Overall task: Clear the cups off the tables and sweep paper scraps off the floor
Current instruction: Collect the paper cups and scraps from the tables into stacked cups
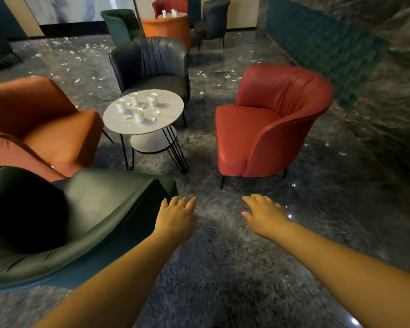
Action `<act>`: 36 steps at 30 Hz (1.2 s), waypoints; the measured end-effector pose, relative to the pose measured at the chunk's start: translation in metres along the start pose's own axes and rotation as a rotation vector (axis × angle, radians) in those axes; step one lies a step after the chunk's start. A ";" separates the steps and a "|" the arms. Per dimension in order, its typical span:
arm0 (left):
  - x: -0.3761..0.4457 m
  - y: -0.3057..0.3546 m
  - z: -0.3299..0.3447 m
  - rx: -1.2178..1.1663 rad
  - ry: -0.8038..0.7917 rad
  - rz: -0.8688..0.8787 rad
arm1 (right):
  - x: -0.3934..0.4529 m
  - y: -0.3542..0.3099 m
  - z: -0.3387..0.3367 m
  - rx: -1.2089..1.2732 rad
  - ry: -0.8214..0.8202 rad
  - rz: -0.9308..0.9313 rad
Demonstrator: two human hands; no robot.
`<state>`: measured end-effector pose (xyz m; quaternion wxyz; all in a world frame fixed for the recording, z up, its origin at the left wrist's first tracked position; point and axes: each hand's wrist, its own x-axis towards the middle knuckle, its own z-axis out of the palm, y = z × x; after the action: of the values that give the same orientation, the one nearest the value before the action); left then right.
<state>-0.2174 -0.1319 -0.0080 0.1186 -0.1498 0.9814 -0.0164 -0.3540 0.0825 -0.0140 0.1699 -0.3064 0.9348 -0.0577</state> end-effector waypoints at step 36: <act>0.417 -0.257 -0.064 -0.146 0.057 -0.546 | 0.567 -0.102 -0.147 -0.108 -0.063 -0.404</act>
<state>-0.5449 -0.5013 -0.0239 0.0712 -0.4165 0.9062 0.0187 -0.7771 -0.3347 -0.0147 0.1674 -0.4978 0.8504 -0.0308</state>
